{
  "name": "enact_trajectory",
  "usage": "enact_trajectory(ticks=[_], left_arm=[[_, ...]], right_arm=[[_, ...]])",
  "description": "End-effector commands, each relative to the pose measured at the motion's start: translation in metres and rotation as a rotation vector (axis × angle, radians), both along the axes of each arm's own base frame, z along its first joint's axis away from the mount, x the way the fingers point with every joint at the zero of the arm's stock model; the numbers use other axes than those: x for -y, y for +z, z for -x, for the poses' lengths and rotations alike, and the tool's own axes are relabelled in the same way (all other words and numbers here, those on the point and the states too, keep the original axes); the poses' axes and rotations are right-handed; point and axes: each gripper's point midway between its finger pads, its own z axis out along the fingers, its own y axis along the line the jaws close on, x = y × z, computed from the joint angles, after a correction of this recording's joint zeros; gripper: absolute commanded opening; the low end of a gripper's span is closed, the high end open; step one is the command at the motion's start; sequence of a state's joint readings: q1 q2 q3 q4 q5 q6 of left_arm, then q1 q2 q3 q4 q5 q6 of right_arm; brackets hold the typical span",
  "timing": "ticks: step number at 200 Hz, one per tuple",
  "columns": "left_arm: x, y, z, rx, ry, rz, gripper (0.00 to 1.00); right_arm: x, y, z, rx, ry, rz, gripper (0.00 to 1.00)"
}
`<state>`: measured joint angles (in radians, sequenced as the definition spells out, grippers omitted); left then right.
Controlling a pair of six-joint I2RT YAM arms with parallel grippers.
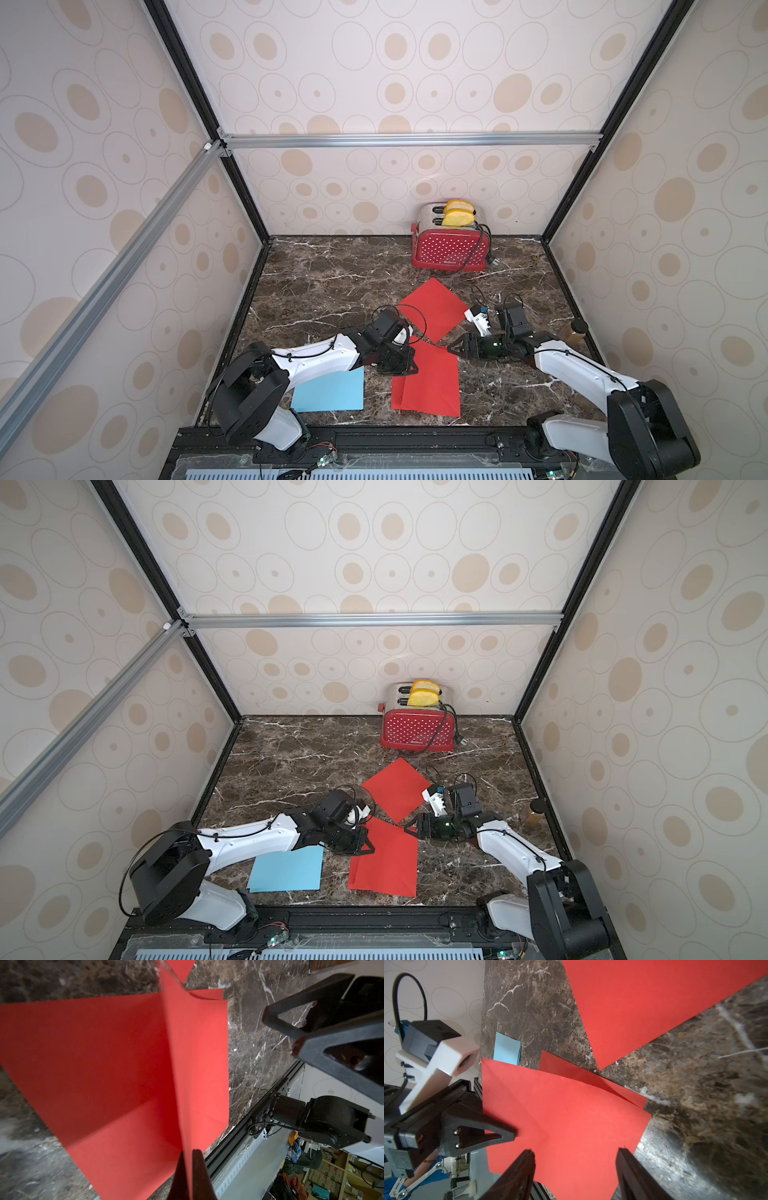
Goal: Sort the scattered colored papers by color
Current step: Place the colored paper.
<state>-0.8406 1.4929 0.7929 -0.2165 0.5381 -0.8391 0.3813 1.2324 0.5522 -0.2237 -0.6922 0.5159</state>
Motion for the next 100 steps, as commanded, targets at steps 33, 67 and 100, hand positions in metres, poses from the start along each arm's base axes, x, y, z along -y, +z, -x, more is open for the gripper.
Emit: enact_trajectory(ticks=[33,67,100], left_arm=[[0.007,0.007,-0.017,0.05,0.024,-0.004,0.0],[0.005,0.005,-0.016,0.045,0.018,-0.023,0.0],[0.003,0.005,-0.015,0.043,0.019,-0.029,0.0]], right_arm=[[-0.007,0.001,-0.008,0.012,0.025,0.003,0.69],[-0.012,-0.006,-0.009,0.002,0.037,0.006,0.69],[-0.018,-0.014,-0.011,0.001,0.06,0.023,0.68]])
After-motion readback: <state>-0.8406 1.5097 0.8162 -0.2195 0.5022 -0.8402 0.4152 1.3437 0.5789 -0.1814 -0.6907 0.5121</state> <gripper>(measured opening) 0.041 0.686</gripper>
